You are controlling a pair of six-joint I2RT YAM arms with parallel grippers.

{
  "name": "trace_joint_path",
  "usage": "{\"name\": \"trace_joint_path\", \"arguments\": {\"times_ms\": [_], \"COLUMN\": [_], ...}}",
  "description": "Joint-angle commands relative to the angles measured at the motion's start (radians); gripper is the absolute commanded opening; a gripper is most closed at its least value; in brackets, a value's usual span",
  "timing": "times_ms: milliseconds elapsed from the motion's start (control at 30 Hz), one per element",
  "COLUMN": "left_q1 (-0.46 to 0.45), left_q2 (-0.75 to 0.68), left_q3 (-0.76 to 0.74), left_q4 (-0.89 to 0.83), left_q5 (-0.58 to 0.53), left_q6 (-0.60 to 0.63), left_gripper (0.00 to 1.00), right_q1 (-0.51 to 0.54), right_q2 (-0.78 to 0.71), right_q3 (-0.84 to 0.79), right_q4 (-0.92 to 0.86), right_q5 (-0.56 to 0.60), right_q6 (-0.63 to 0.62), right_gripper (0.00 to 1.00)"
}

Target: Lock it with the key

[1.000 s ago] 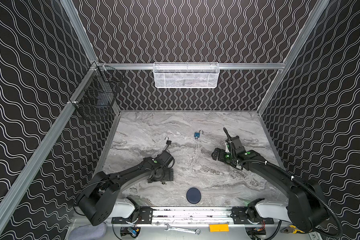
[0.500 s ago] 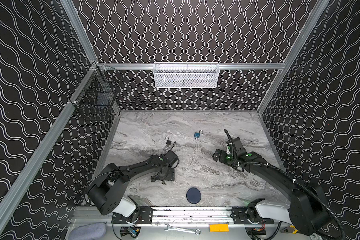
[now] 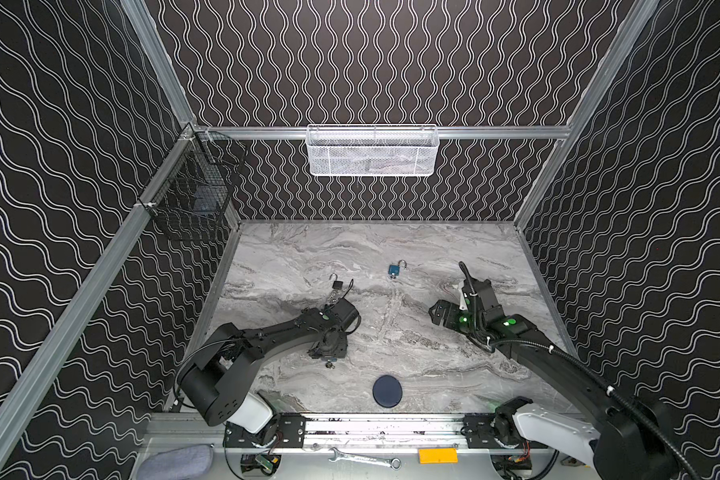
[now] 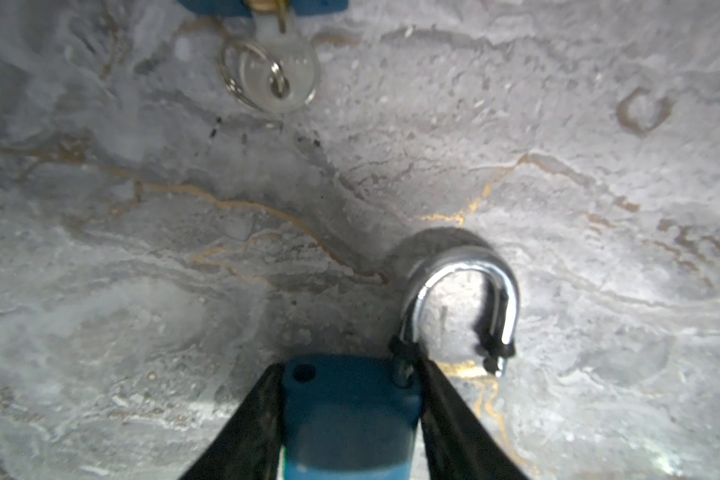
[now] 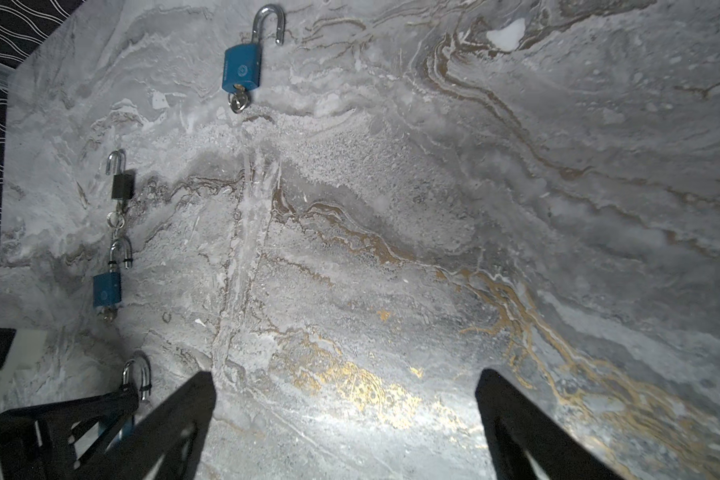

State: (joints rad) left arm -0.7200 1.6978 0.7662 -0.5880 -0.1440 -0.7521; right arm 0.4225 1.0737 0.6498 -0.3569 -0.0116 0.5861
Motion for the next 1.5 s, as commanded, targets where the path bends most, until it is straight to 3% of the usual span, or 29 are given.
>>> {"name": "trace_joint_path", "arguments": {"times_ms": [0, 67, 267, 433, 733, 967, 1200, 1467], "left_q1": [0.002, 0.001, -0.004, -0.032, -0.038, -0.041, -0.04, -0.04], "left_q2": [0.06, 0.082, 0.058, -0.01, 0.012, 0.064, 0.081, 0.056], "left_q3": [-0.013, 0.001, 0.04, 0.11, 0.286, 0.371, 0.394, 0.342], "left_q4": [-0.004, -0.002, 0.028, 0.048, 0.116, 0.214, 0.323, 0.458], "left_q5": [0.017, 0.021, 0.077, 0.075, 0.172, 0.235, 0.289, 0.323], "left_q6": [0.003, -0.006, -0.056, -0.087, -0.117, -0.202, -0.303, -0.416], "left_gripper": [0.42, 0.34, 0.27, 0.3, 0.25, 0.25, 0.24, 0.24], "right_q1": [0.0, 0.001, 0.001, 0.0, 0.005, 0.008, 0.152, 0.326], "right_q2": [-0.056, -0.088, -0.131, -0.188, -0.286, -0.207, -0.079, 0.047], "right_q3": [-0.039, -0.064, -0.122, -0.207, -0.362, -0.434, -0.434, -0.365], "right_q4": [0.065, 0.091, 0.194, 0.354, 0.656, 0.867, 1.036, 1.113], "right_q5": [0.003, -0.008, -0.094, -0.212, -0.29, -0.344, -0.271, -0.03], "right_q6": [0.002, 0.0, -0.027, -0.035, 0.068, 0.16, 0.173, 0.151], "right_gripper": [1.0, 1.0, 1.0, 1.0, 1.0, 0.96, 0.81, 0.7]}}
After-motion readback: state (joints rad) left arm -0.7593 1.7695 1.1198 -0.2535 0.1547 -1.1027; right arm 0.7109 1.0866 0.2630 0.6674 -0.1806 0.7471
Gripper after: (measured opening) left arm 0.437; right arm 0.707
